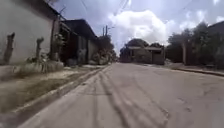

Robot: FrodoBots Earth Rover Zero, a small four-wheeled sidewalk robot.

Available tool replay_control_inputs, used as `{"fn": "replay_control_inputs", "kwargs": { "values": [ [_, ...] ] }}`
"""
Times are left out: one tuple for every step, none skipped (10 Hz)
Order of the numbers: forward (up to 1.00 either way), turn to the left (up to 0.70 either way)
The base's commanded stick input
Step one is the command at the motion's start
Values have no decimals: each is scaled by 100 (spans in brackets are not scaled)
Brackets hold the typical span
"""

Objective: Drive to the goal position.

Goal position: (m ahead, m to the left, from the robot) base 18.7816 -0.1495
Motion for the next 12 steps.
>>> {"fn": "replay_control_inputs", "kwargs": {
  "values": [
    [100,0],
    [99,0],
    [99,0],
    [98,0],
    [96,0],
    [96,-2],
    [96,-2],
    [96,-3],
    [96,-3],
    [96,-3],
    [97,-3],
    [99,-4]
  ]
}}
